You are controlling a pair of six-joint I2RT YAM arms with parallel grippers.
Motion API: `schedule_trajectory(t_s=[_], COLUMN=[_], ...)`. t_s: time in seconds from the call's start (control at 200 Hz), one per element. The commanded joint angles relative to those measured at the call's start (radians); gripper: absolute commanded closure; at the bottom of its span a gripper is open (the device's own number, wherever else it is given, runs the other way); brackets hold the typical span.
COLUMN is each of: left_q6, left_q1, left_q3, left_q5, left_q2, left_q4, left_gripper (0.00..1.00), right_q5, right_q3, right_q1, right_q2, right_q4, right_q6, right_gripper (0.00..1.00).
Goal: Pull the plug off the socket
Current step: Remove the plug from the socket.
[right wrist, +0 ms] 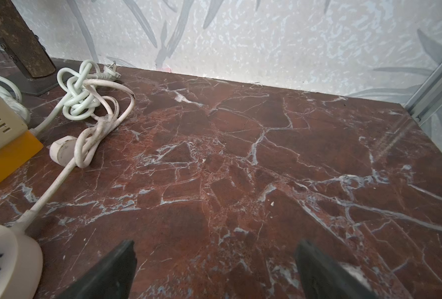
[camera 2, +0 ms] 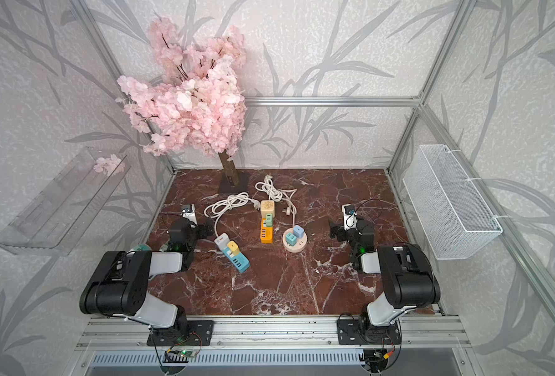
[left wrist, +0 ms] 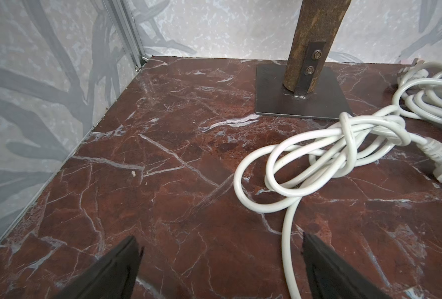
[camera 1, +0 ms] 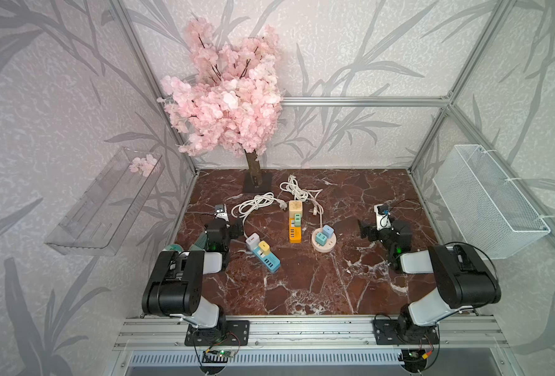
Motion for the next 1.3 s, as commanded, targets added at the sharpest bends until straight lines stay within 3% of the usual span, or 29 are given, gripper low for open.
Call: schedule_trajectory(t_s=[0.0, 1.085, 1.2, 1.3], left_q6=[-0.008, -0.008, -0.008, -0.011], left_q1=[0.004, 0.004, 0.005, 0.005], left_q3=[0.013, 0.013, 0.022, 0.169], left_q5=[-0.001, -0.001, 0.0, 0.028], left_q2=[-0.012, -0.011, -0.052, -0.168], left_q4=[0.001, 0.0, -0.014, -0.443], left_gripper=[0.0, 0.0, 0.0, 0.0], right_q5=[0.005, 0.016, 0.126, 0.285], right_q3=[0.015, 0.01, -0.045, 0.01], right_q1=[0.002, 0.003, 0.022, 0.085], right_q2=[-0.004, -0.009, -0.189, -0.472], right_q4=[0.005, 0.015, -0.041, -0.44], right_q6=[-0.002, 0.003, 0.019, 0.117], right_gripper=[0.01, 0.01, 0.01, 0.01])
